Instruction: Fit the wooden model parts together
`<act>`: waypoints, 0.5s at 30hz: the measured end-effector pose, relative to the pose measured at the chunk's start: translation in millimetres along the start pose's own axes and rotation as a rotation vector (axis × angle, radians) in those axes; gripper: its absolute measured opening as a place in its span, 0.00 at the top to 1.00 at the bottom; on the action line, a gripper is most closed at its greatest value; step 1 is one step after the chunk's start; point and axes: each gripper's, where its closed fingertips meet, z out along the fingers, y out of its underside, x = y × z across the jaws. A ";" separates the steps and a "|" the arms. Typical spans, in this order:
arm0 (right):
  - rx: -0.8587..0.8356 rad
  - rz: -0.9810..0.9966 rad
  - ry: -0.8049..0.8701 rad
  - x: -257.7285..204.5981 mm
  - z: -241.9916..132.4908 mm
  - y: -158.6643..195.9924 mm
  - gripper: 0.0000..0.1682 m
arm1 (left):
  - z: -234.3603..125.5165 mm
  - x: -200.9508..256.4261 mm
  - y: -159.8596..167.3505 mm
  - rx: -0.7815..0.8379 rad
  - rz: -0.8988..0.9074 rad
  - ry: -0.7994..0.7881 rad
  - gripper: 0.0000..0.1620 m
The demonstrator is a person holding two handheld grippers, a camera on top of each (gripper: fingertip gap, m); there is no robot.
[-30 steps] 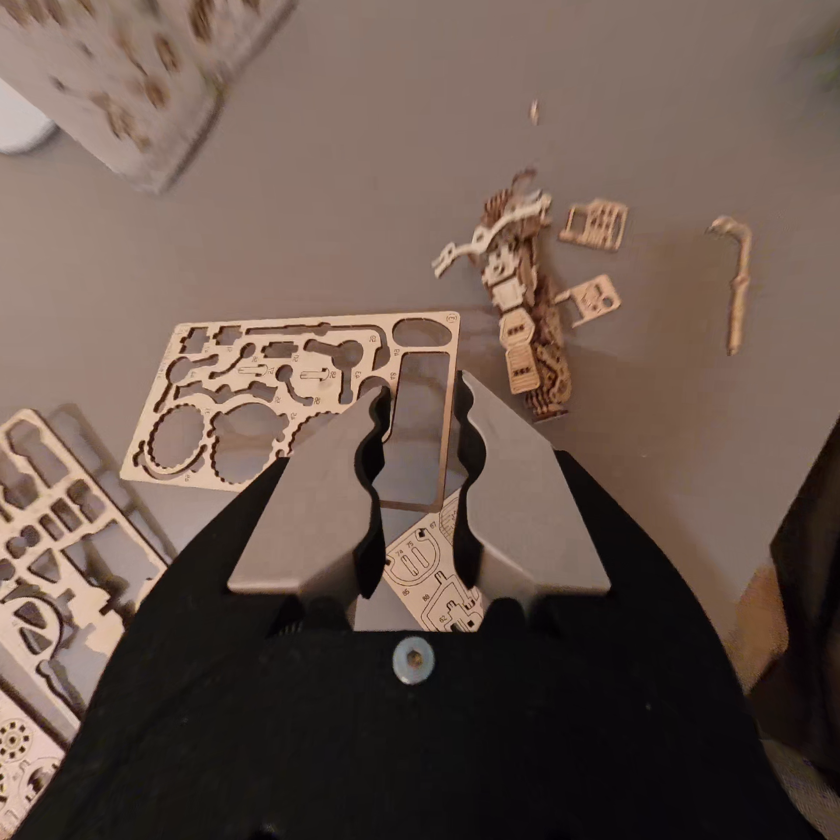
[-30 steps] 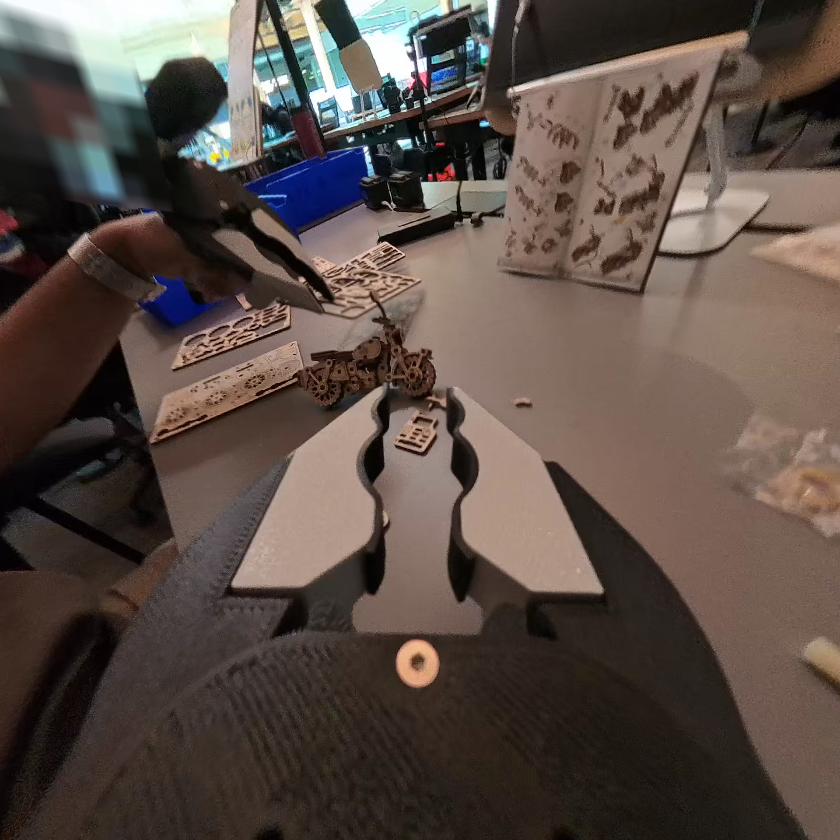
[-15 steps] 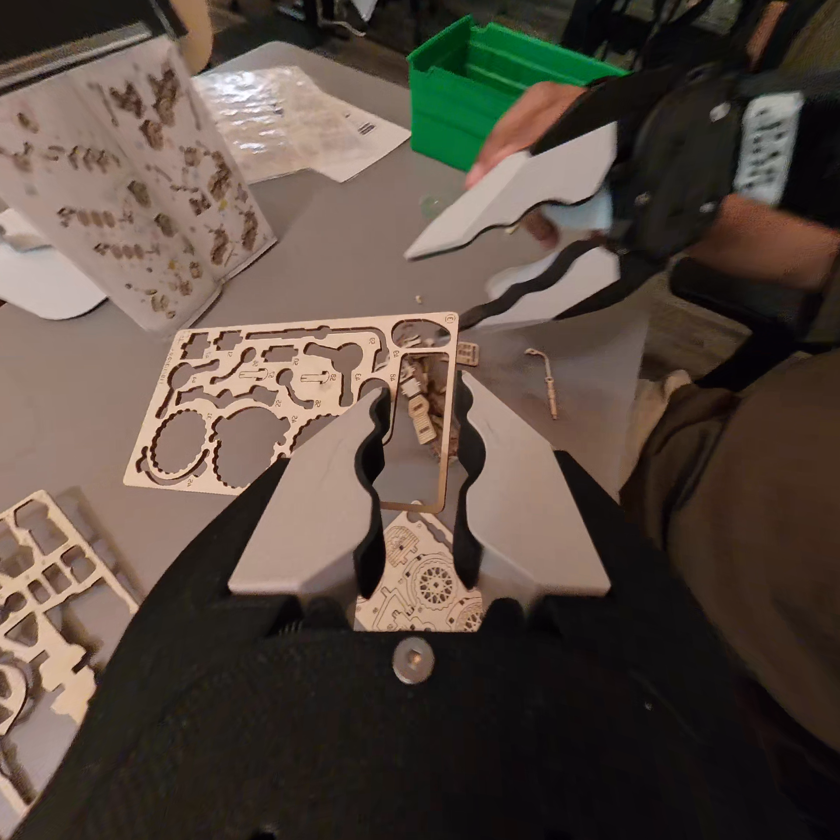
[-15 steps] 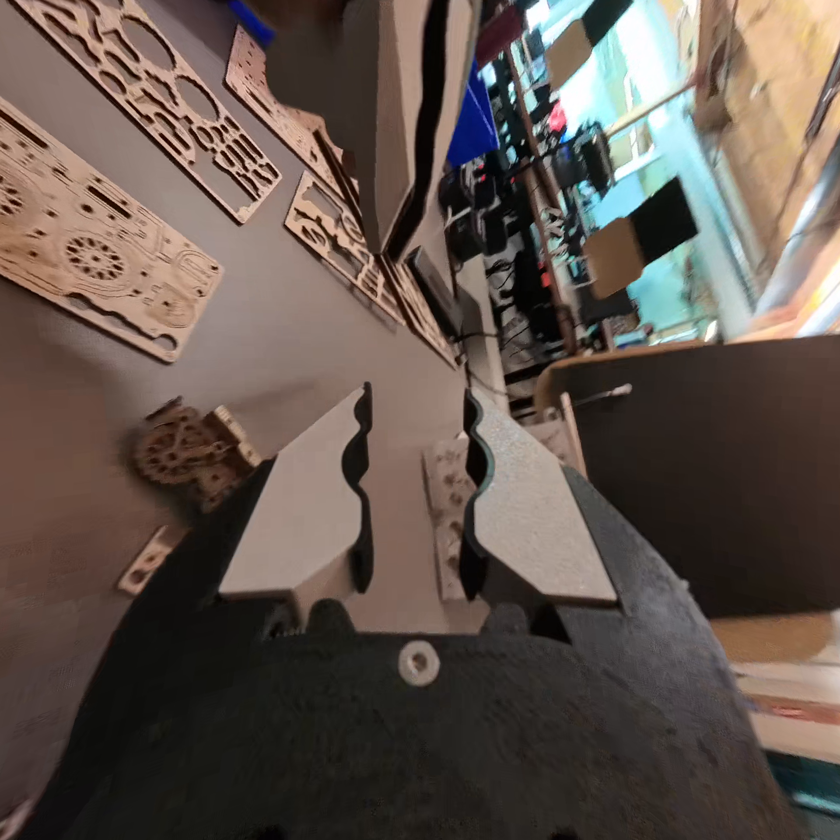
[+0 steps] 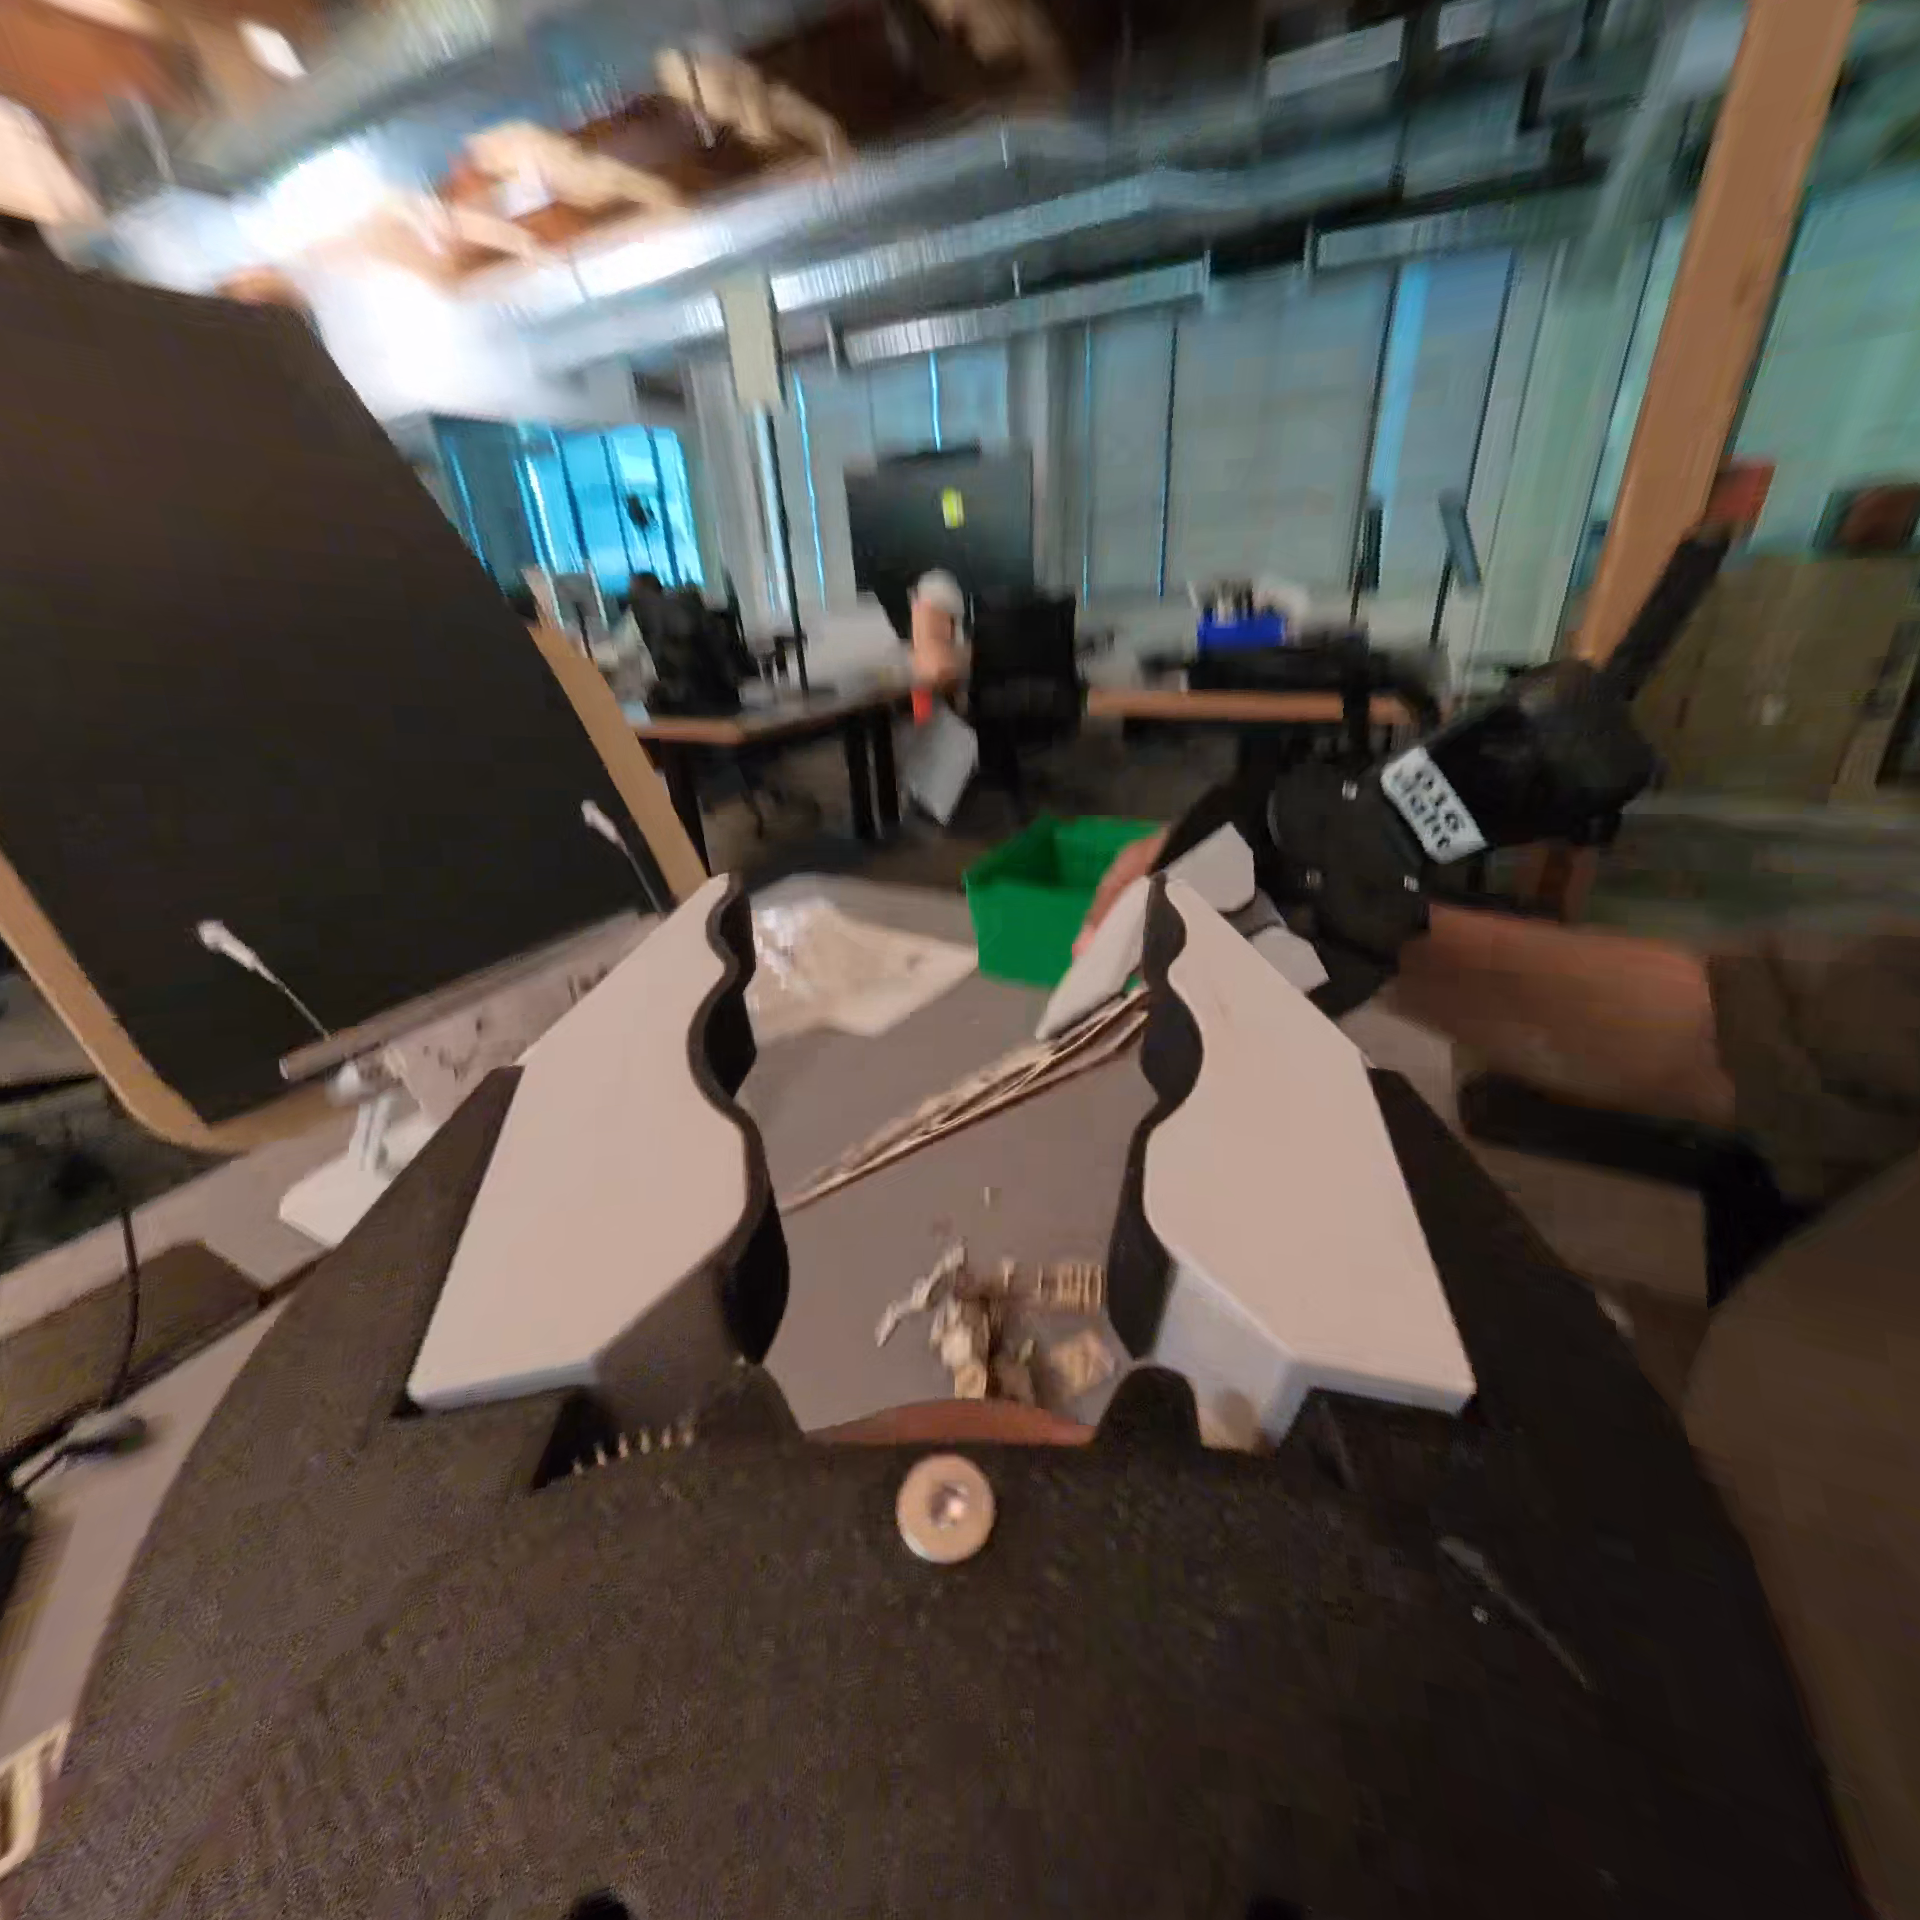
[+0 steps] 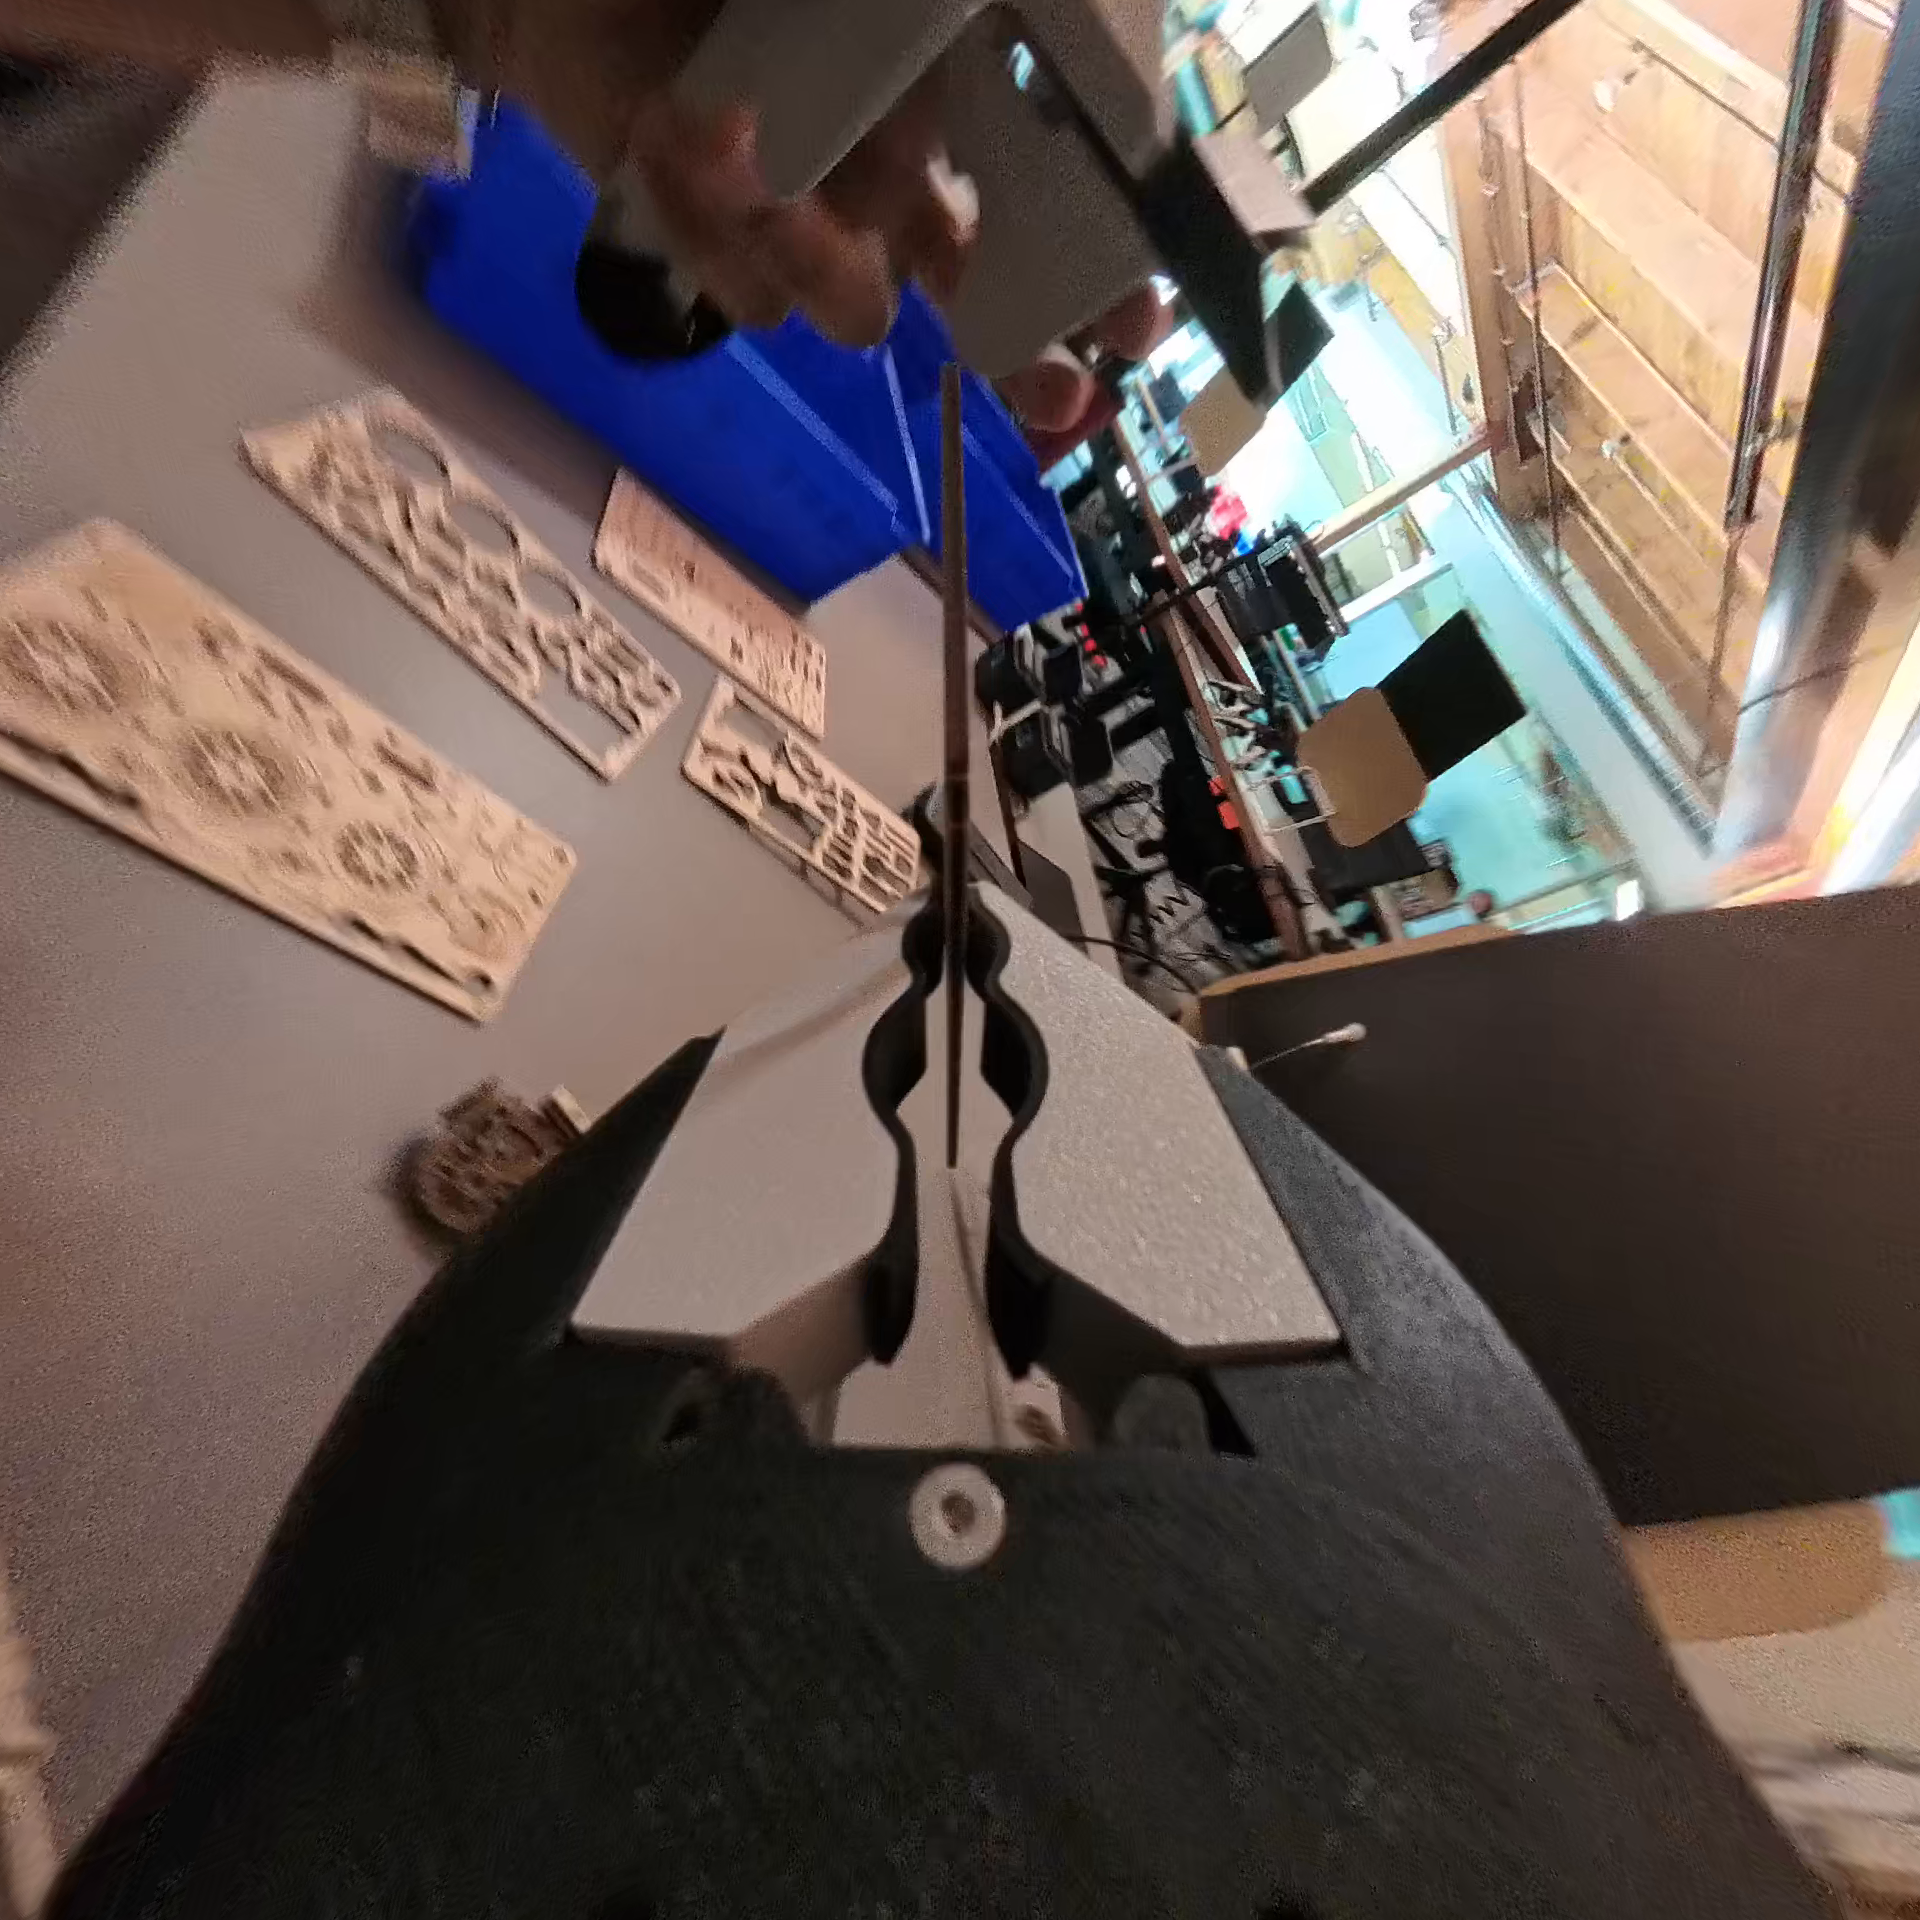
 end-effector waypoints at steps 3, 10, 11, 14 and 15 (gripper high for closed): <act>0.112 0.378 -0.063 13.5 -33.6 -23.1 0.99 | -0.9 8.1 -21.7 0.091 -0.067 -0.001 0.57; 0.285 0.872 -0.286 34.9 -96.5 -54.3 0.99 | 56.2 76.4 3.7 -0.025 -0.173 0.199 0.66; 0.298 0.894 -0.304 36.1 -104.2 -56.1 1.00 | 62.2 87.7 5.9 -0.034 -0.175 0.233 0.73; 0.341 0.967 -0.340 43.0 -123.8 -59.4 1.00 | 79.1 103.9 11.2 -0.064 -0.151 0.229 0.96; 0.357 0.984 -0.341 46.9 -129.2 -60.0 1.00 | 82.6 107.6 9.2 -0.056 -0.156 0.226 0.97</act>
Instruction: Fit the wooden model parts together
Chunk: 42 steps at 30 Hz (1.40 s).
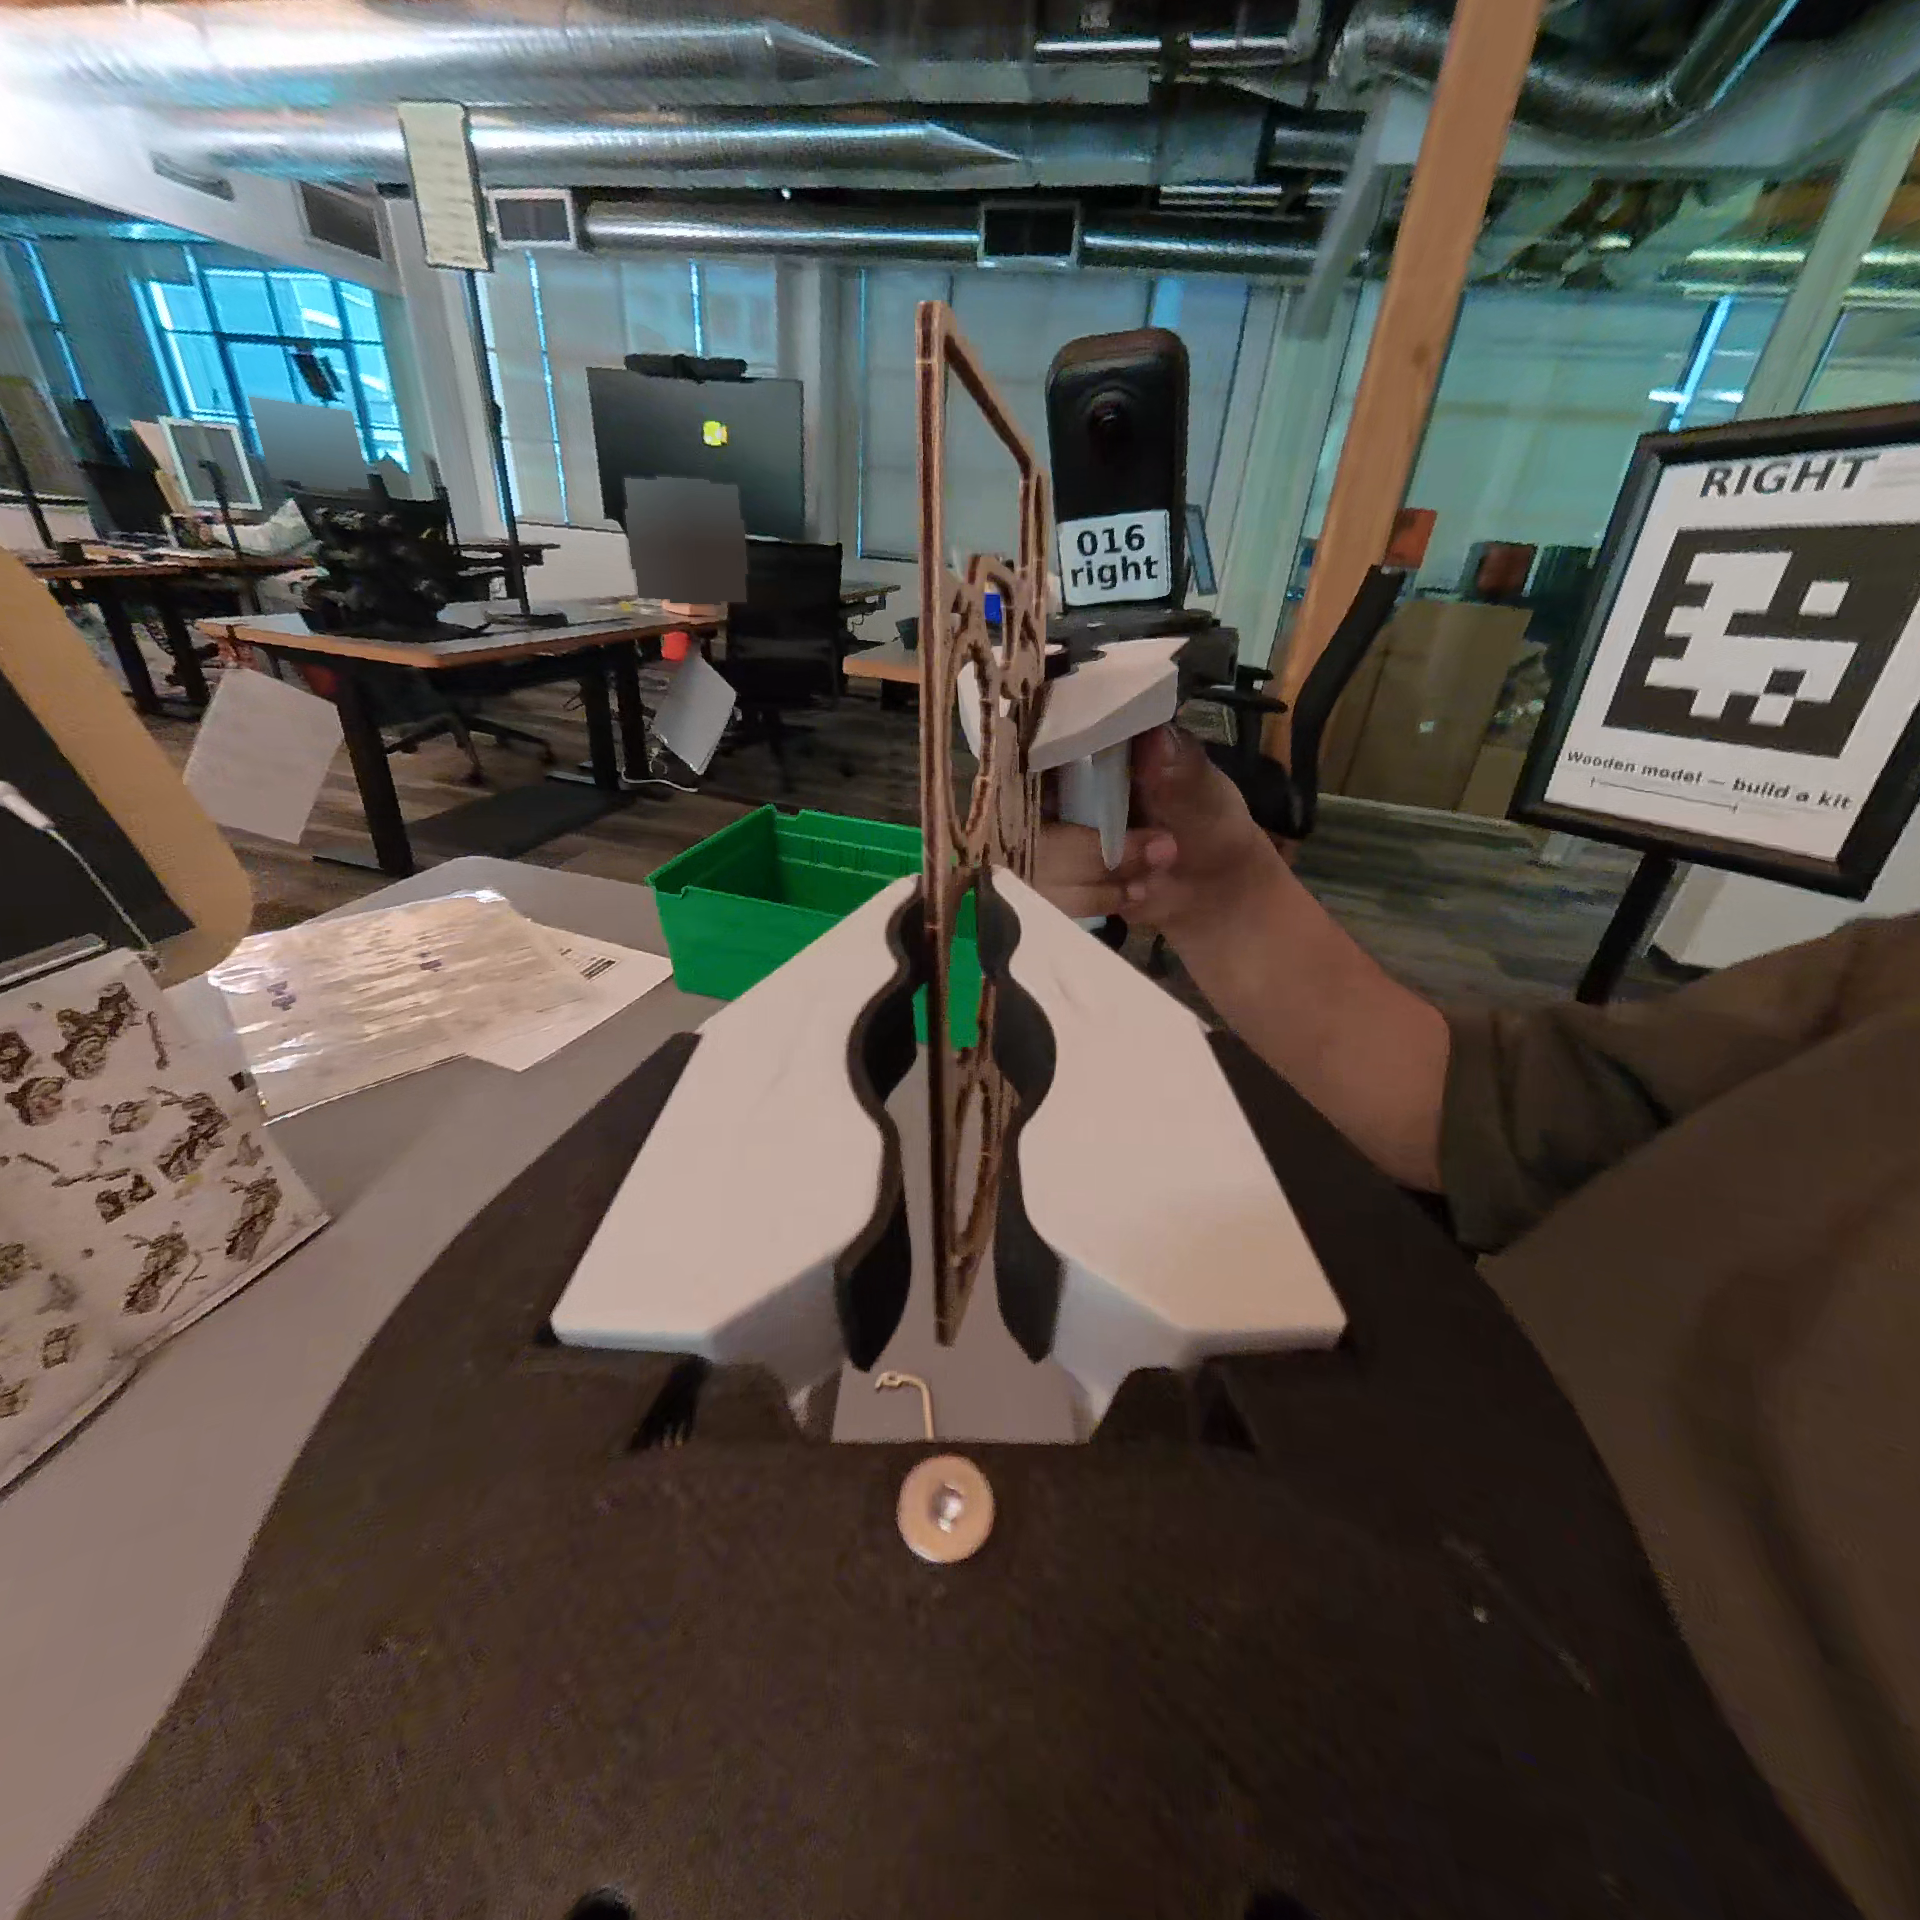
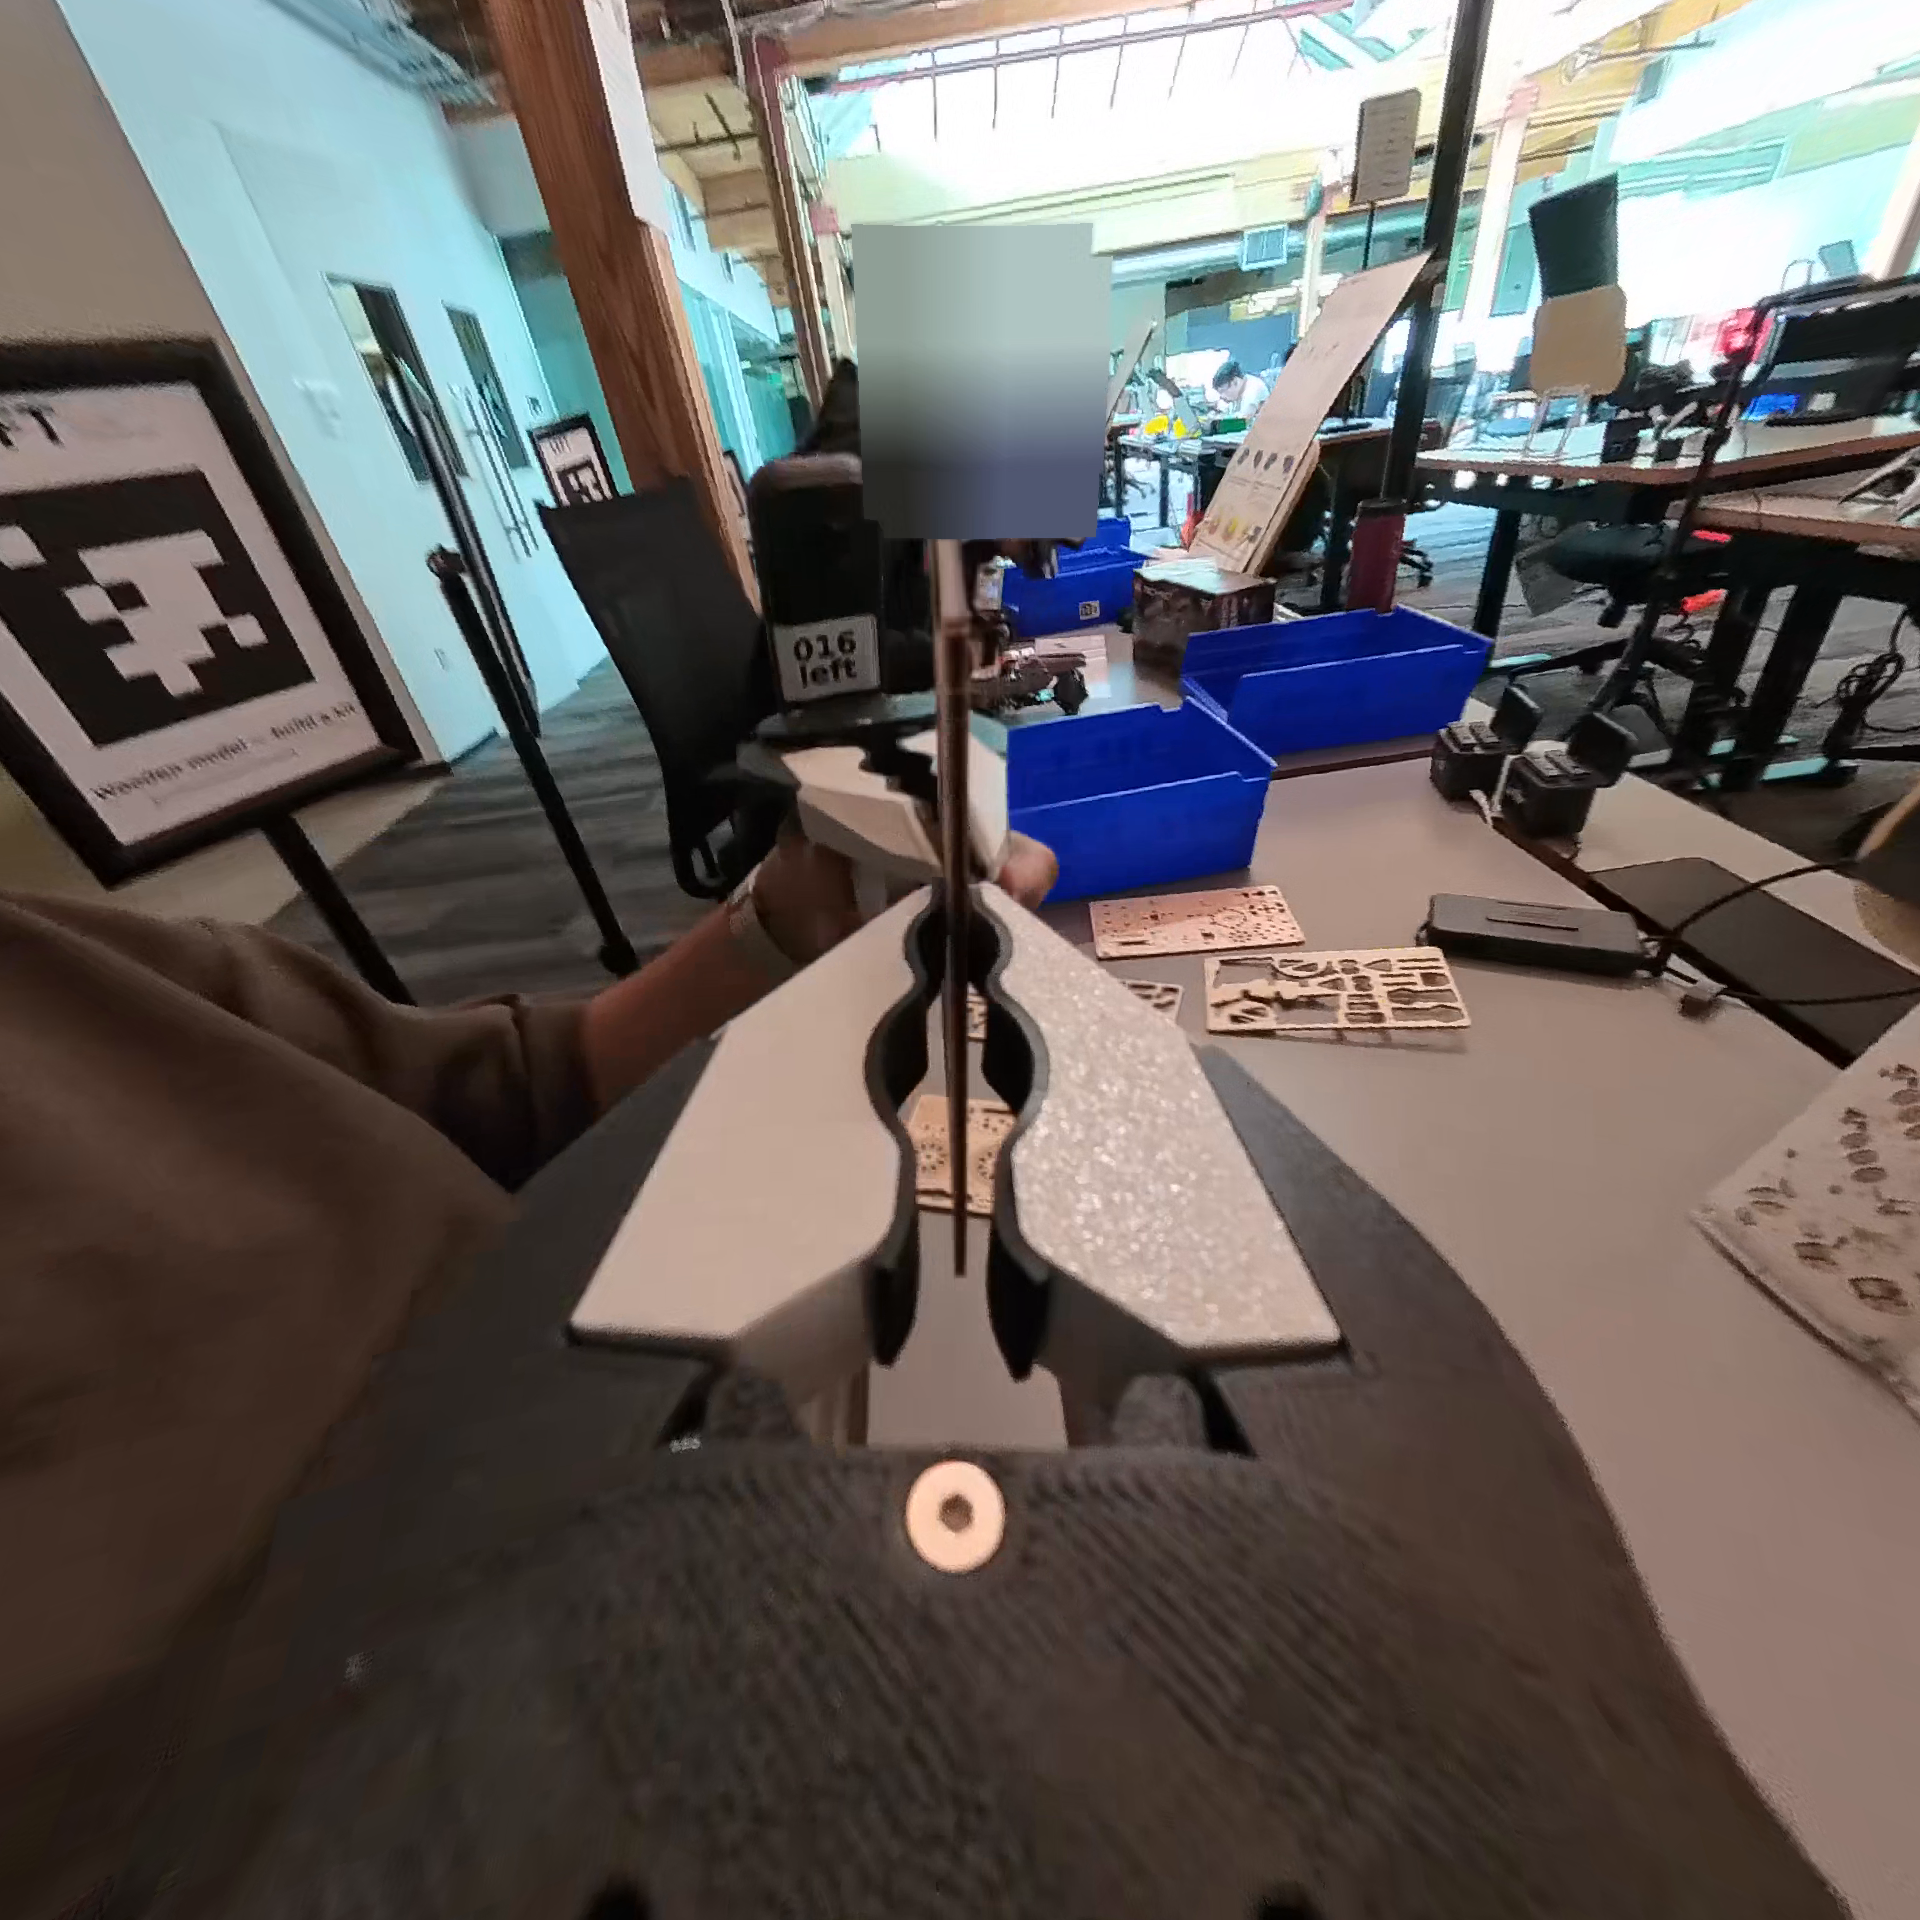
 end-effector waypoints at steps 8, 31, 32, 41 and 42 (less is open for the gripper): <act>0.145 -0.065 0.064 2.6 -17.9 -25.6 0.81 | 1.0 9.7 -28.6 0.138 -0.043 -0.040 1.00; 0.113 -0.068 0.006 -13.0 3.4 -15.8 0.93 | -11.8 10.7 -51.9 0.339 -0.316 0.083 1.00; 0.112 -0.065 0.001 -13.4 3.3 -15.7 0.93 | -11.3 10.0 -51.4 0.342 -0.318 0.080 1.00; 0.123 -0.025 -0.016 -10.2 1.9 -16.3 0.99 | -9.9 7.4 -50.2 0.366 -0.302 0.052 0.99; 0.131 -0.016 -0.020 -10.1 1.4 -17.2 1.00 | -10.4 6.2 -50.5 0.373 -0.280 0.027 0.97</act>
